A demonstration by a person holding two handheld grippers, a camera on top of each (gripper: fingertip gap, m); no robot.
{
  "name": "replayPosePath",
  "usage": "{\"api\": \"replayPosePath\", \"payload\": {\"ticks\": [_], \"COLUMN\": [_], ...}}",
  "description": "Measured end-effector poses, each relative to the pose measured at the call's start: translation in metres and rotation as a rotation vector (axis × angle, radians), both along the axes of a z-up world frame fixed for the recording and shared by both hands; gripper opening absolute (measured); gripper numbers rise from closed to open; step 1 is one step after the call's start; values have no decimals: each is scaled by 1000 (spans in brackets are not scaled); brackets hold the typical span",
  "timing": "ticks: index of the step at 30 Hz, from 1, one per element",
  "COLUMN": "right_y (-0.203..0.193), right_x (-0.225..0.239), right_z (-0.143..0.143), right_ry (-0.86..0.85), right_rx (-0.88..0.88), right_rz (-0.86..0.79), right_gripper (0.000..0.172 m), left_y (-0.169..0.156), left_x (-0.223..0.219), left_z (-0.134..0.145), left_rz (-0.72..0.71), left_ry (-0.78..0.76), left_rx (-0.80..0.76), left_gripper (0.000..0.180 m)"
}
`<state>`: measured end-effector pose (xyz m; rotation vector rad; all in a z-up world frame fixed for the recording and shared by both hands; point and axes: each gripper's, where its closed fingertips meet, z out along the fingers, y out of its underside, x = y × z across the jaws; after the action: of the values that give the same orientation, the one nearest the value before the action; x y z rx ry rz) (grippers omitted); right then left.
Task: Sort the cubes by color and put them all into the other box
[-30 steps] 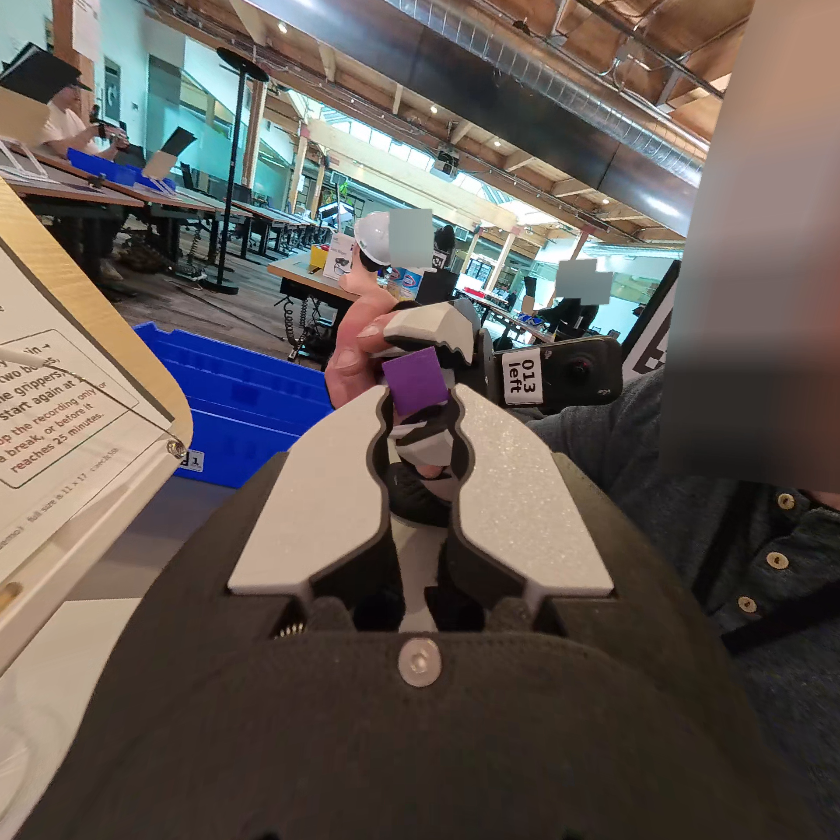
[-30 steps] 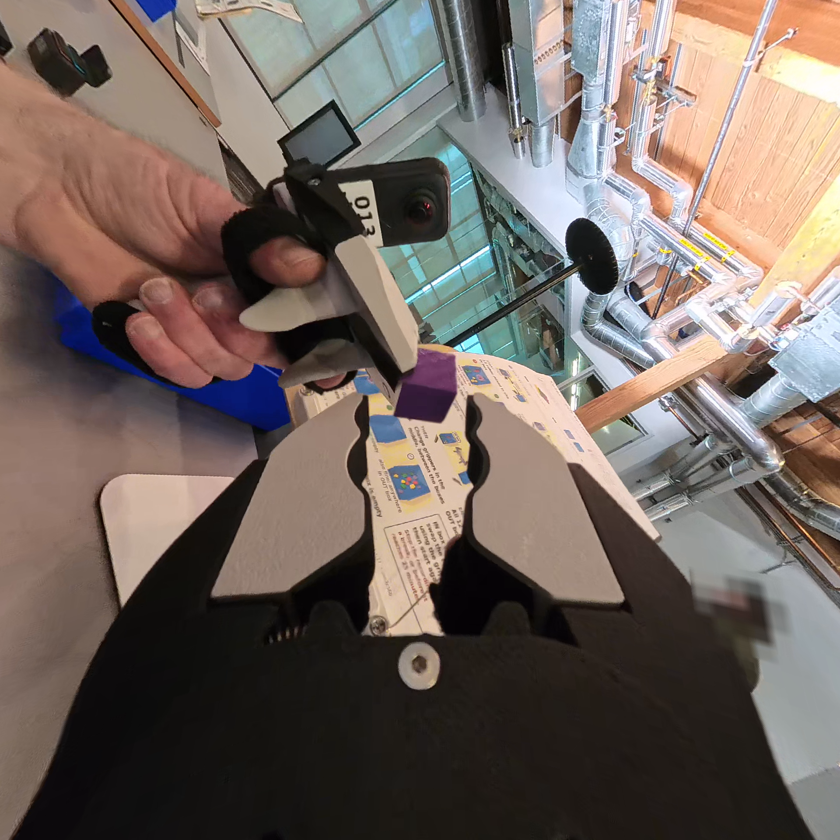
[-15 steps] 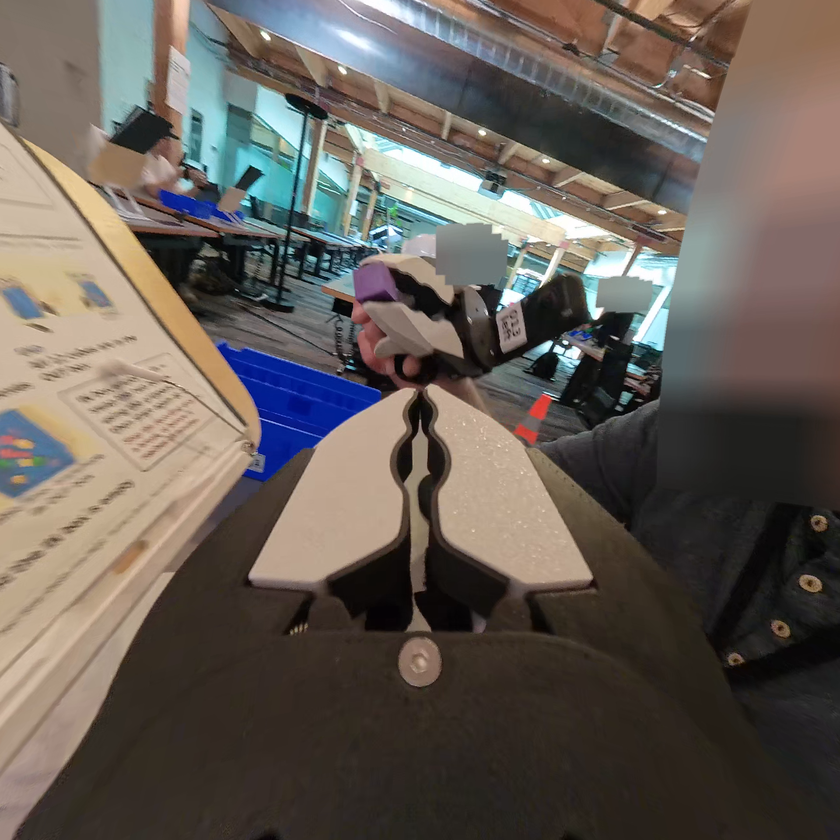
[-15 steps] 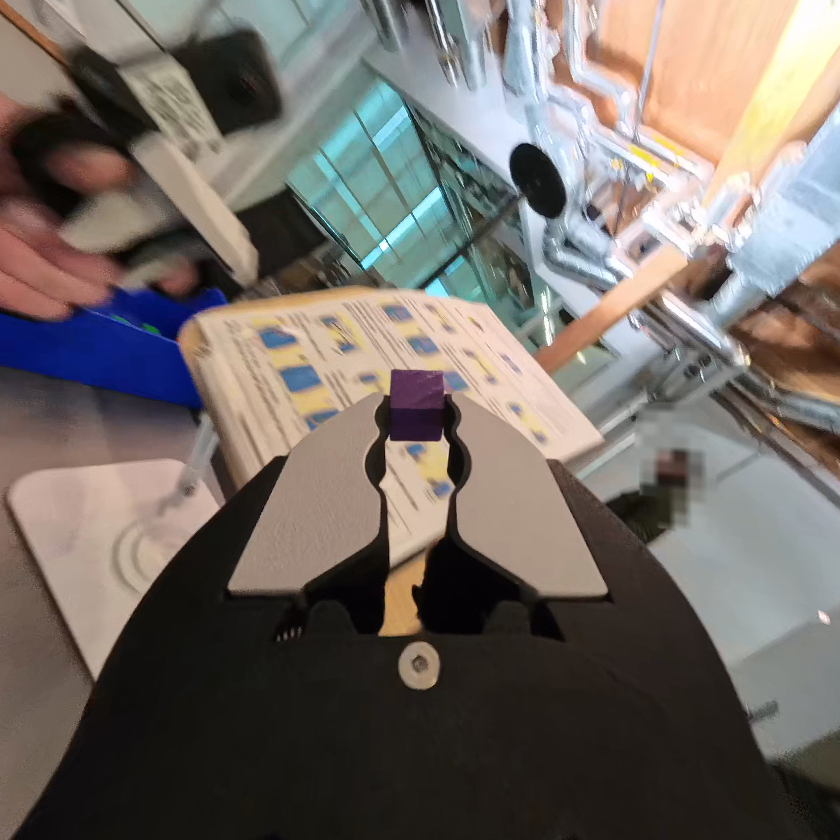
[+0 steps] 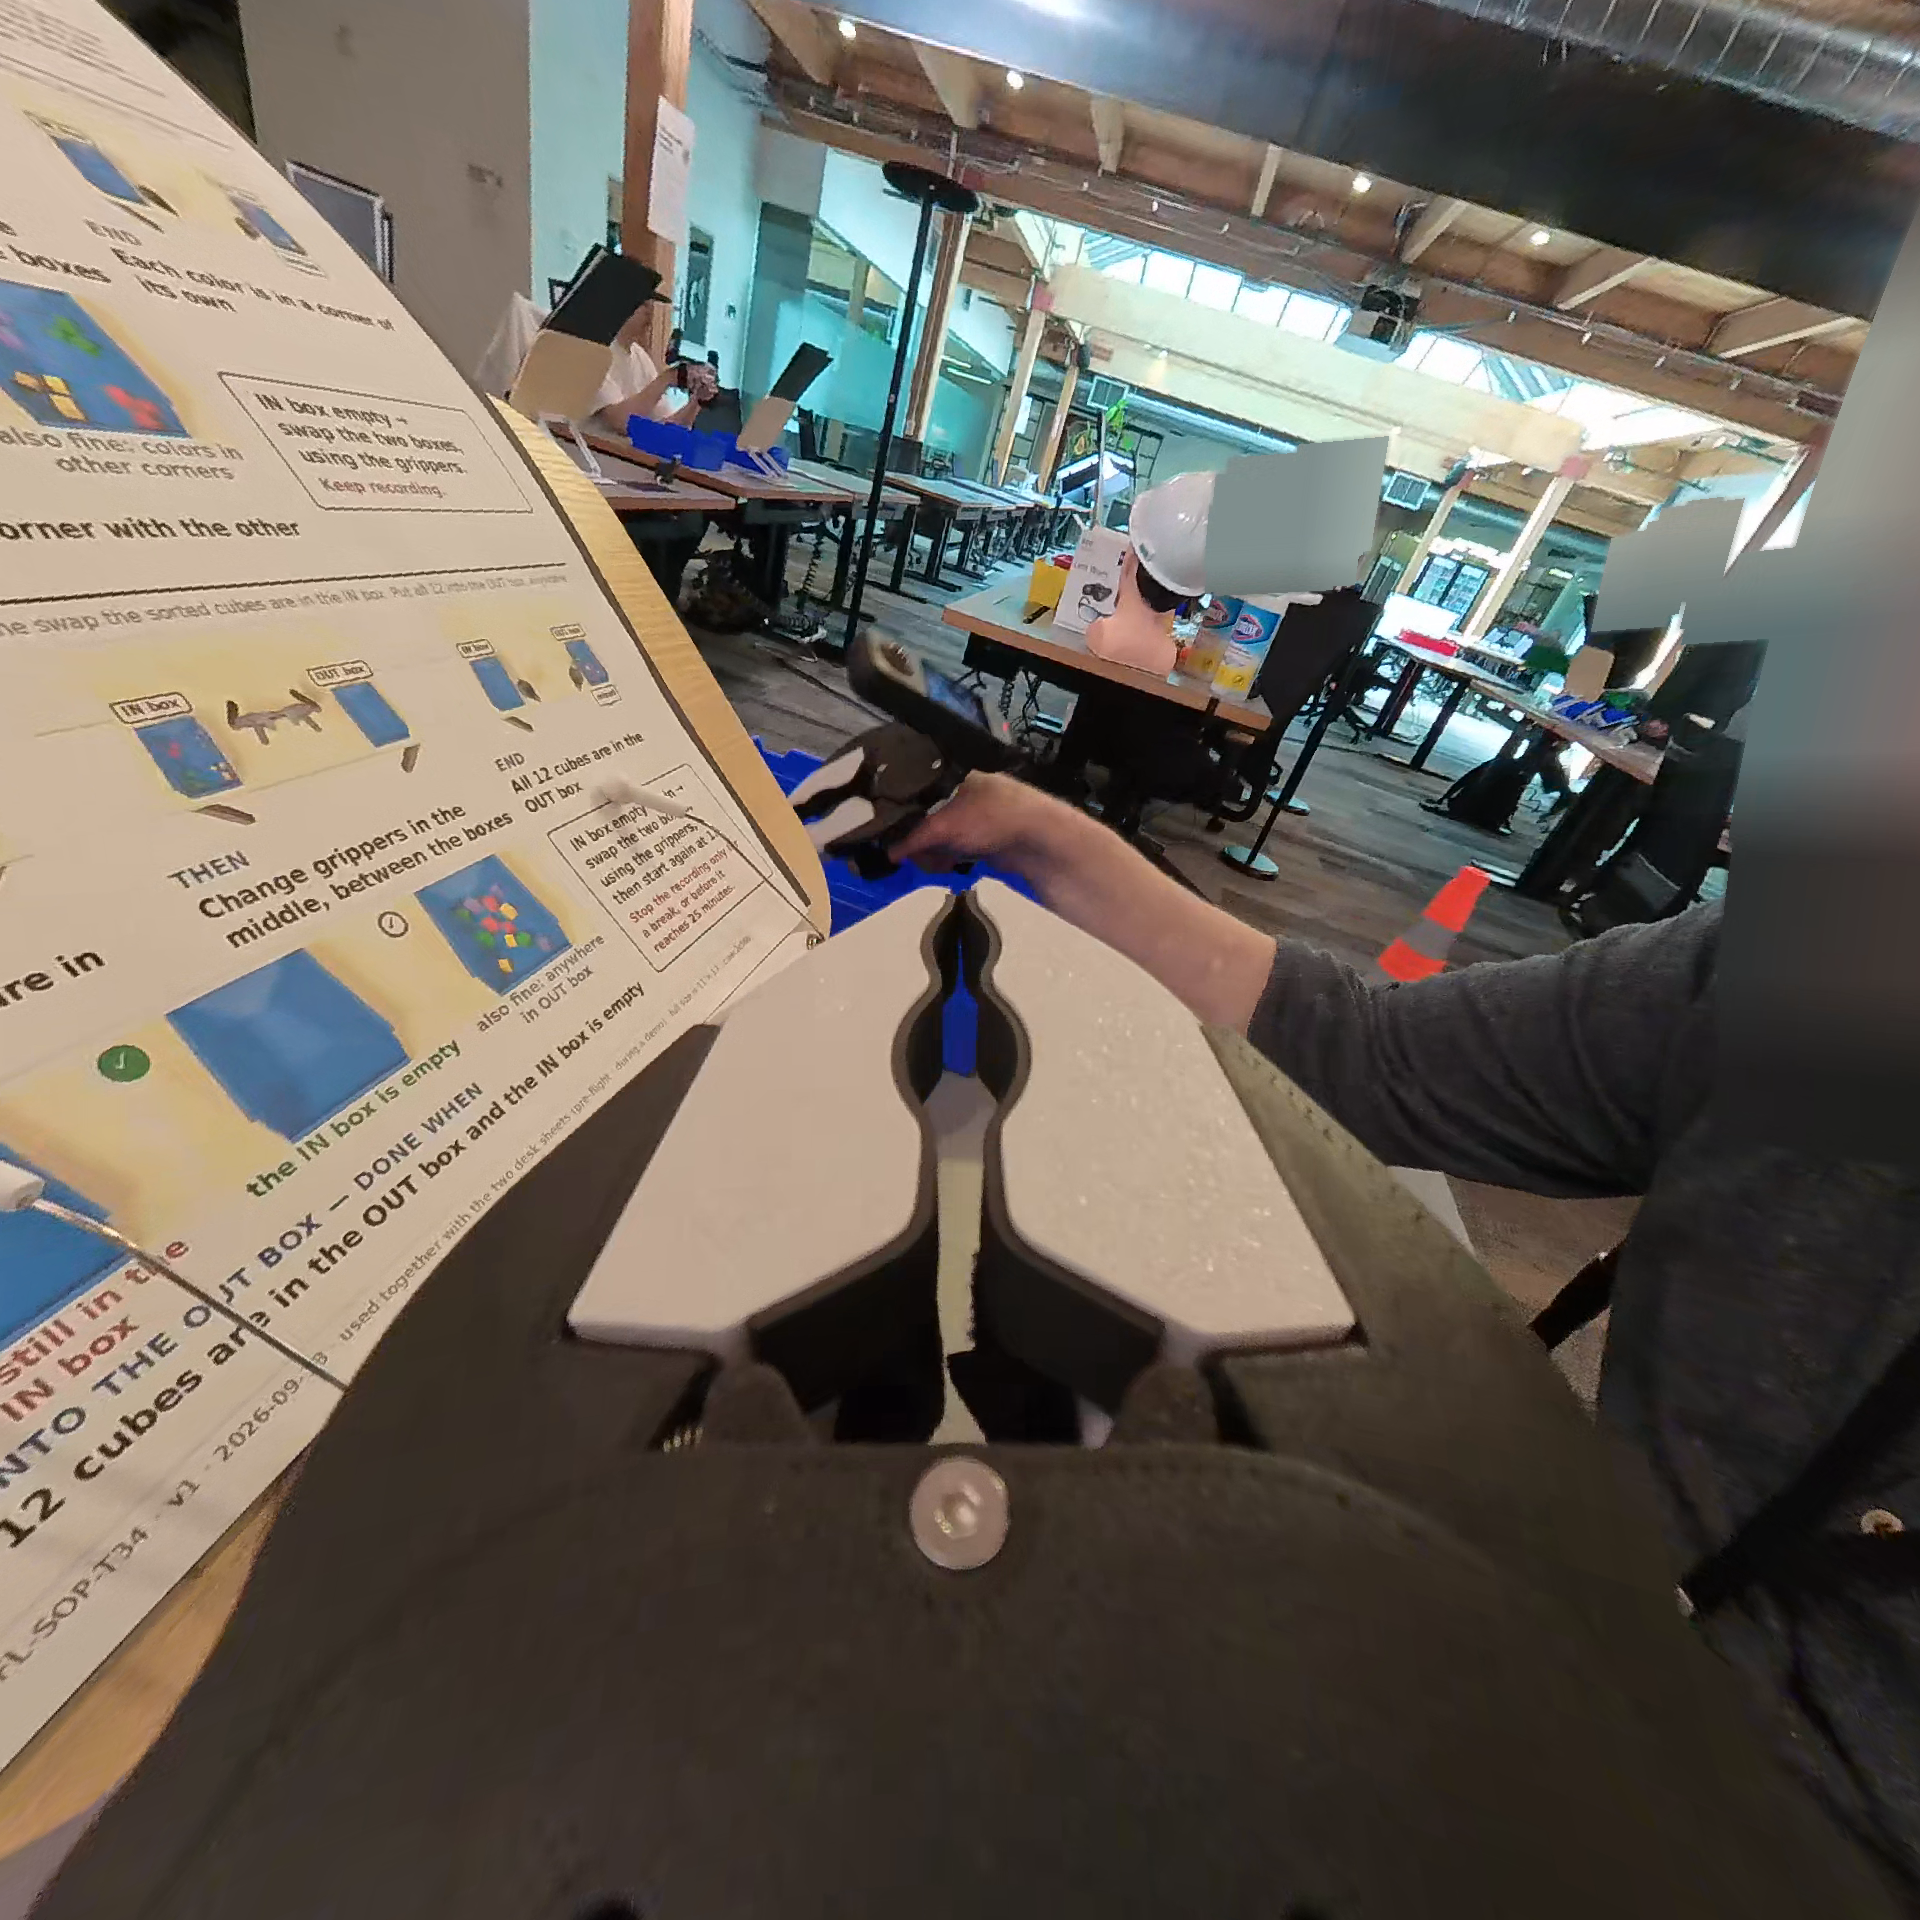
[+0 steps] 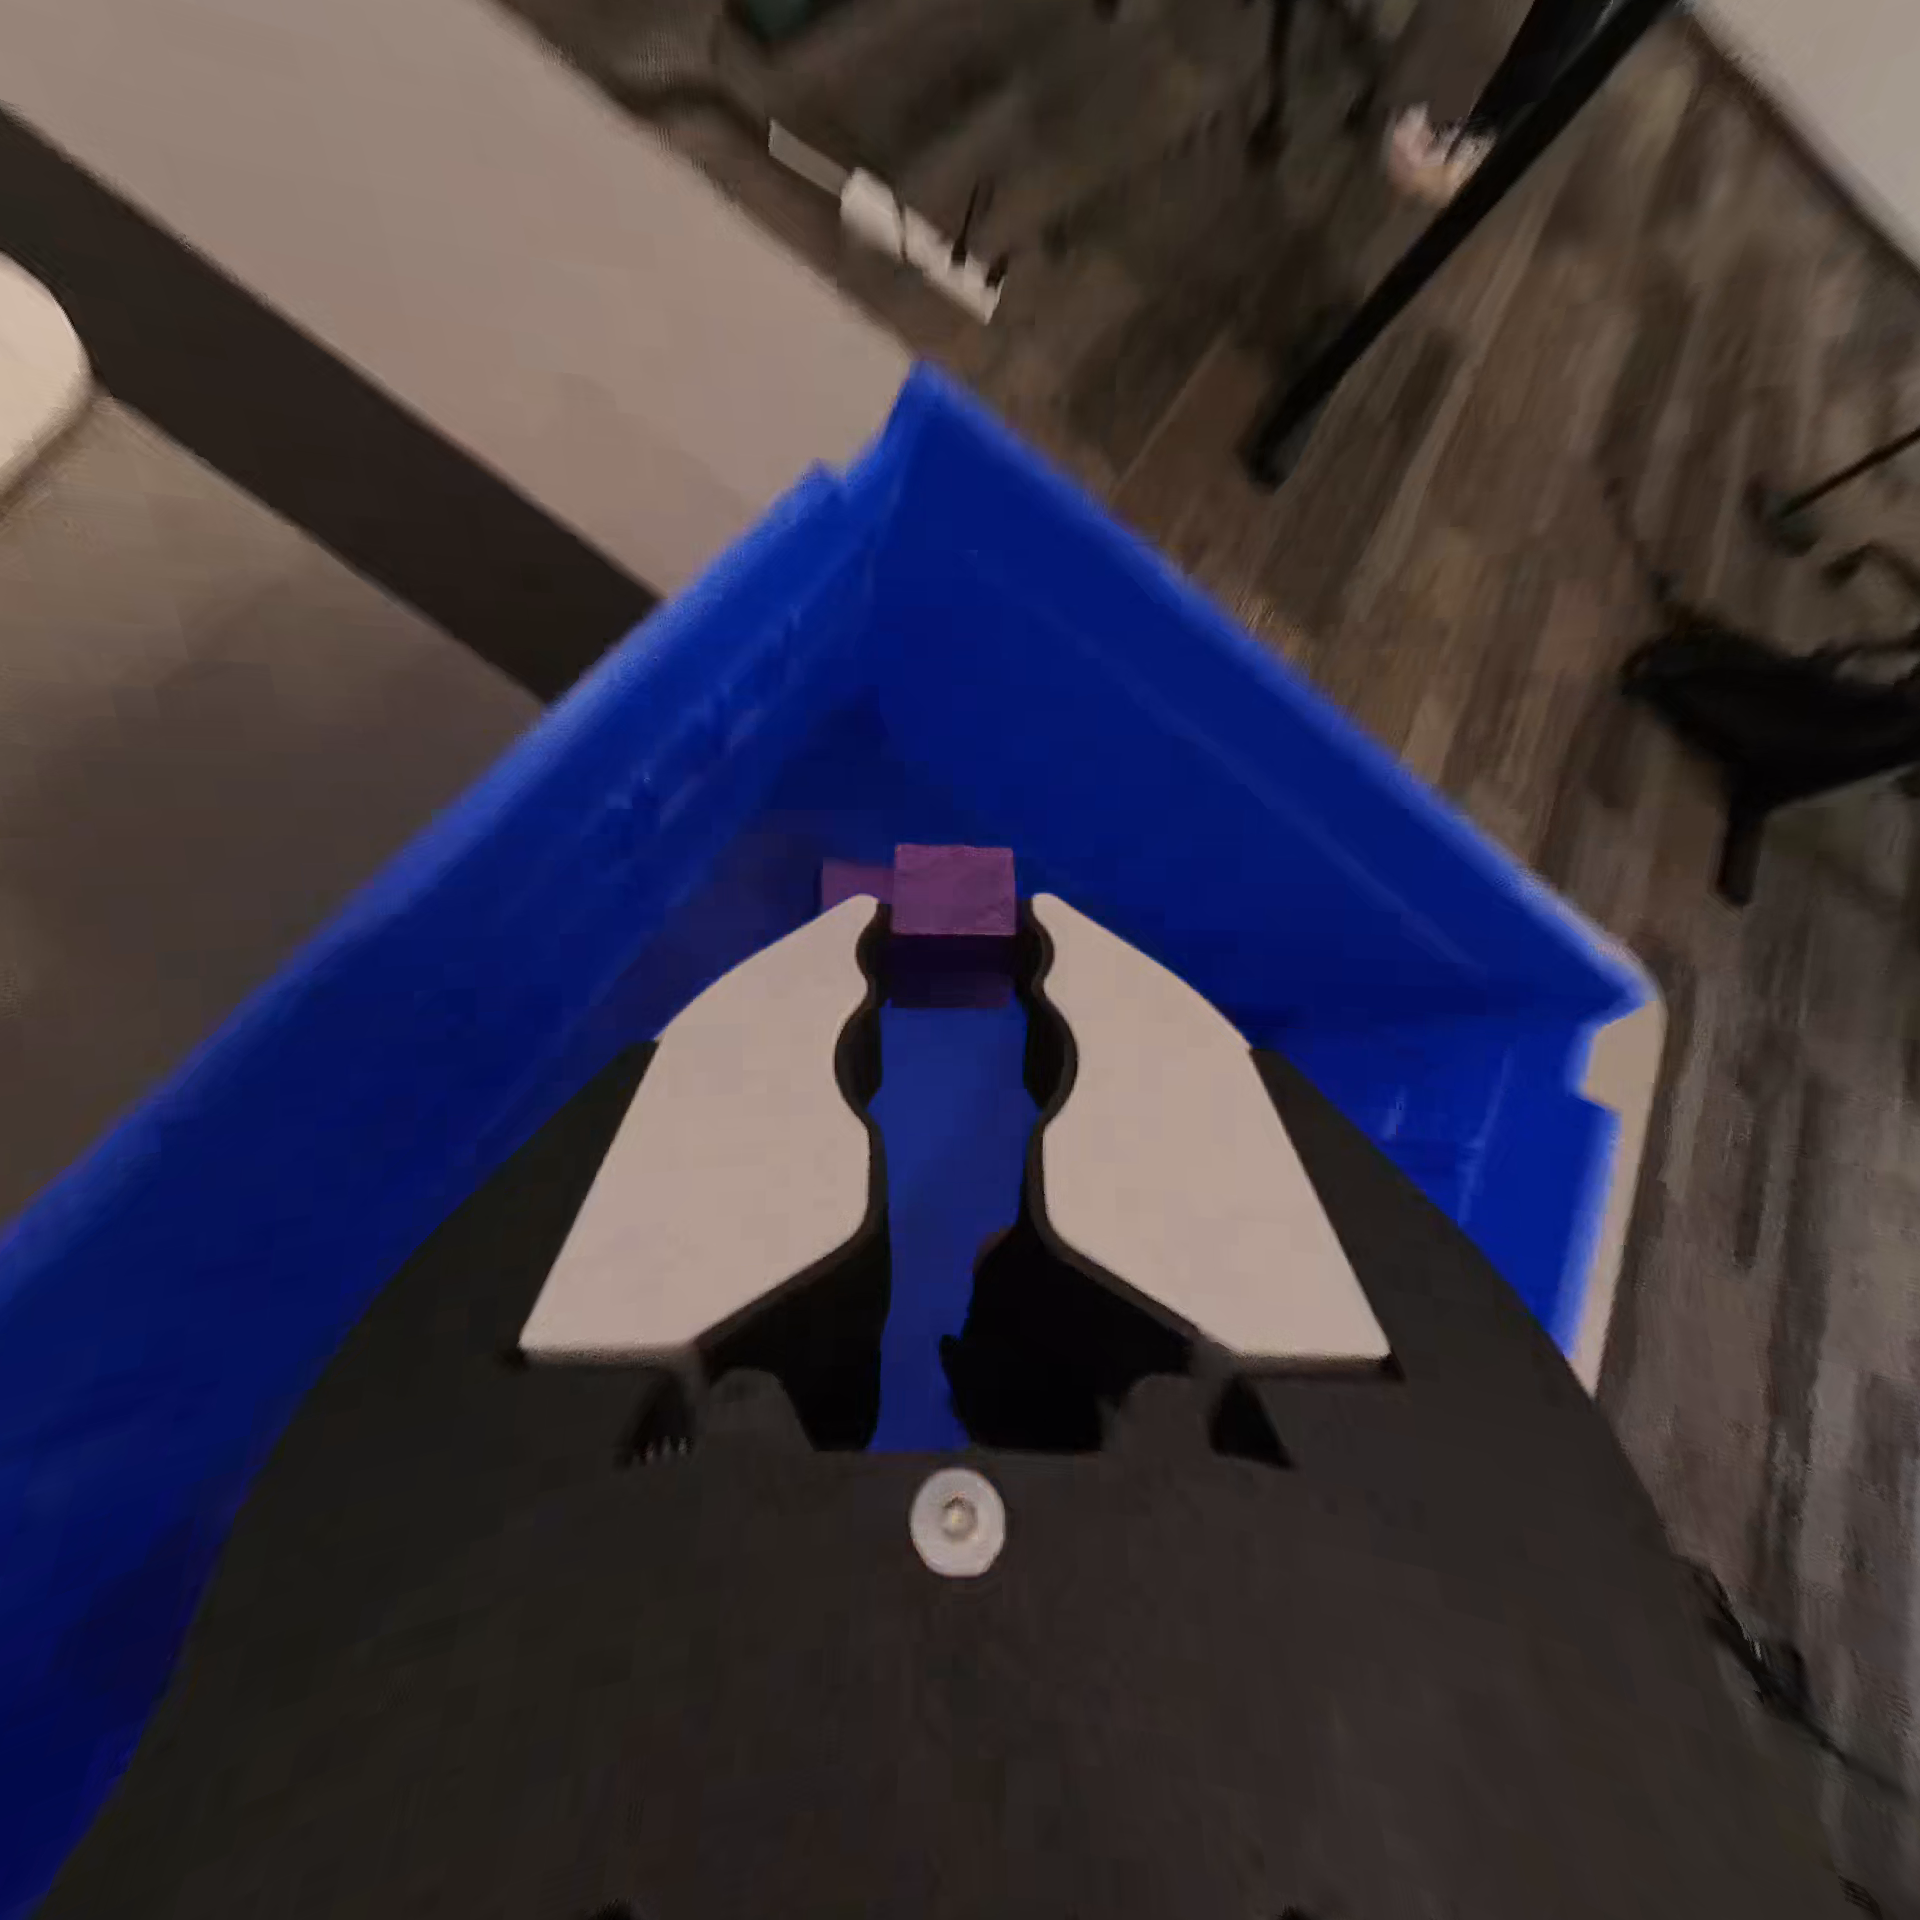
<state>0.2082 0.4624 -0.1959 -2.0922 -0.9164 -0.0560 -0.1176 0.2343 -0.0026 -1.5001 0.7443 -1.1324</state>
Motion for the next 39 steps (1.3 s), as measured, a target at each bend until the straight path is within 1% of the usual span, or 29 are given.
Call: {"api": "replayPosePath", "payload": {"ticks": [2,5,11,14,17,23,26,29,31,35,39], "right_y": [-6,-10,-13,-12,-12,-9,-11,-11,-9,-4,-1], "right_x": [-3,-8,-12,-11,-14,-12,-16,-13,-10,-8,-5], "right_z": [-25,-44,-68,-75,-80,-78,-74,-70,-61,-34,-16], "right_ry": [-11,-37,-100,-143,-136,-142,-90,-83,-61,40,52], "right_rx": [-103,-170,-232,-244,-254,-234,-245,-240,-219,-156,-88], "right_rz": [30,48,57,47,39,32,50,47,37,3,-13], "right_gripper": [23,23,23,23,24,25,33,34,34,28,24], "left_y": [2,5,9,11,13,14,16,18,20,31,54], "left_x": [-2,-5,-8,-10,-12,-16,-21,-28,-36,-61,-112], "left_z": [0,-3,-8,-10,-12,-13,-13,-11,-10,-11,-23], "left_rz": [1,16,28,29,37,48,66,82,105,205,396], "left_ry": [-13,-1,15,18,28,41,49,45,50,81,165], "left_rx": [-8,-12,-22,-30,-34,-33,-30,-28,-23,-9,3], "left_gripper": [0,0,0,0,0,0,0,0,0,0,0]}}
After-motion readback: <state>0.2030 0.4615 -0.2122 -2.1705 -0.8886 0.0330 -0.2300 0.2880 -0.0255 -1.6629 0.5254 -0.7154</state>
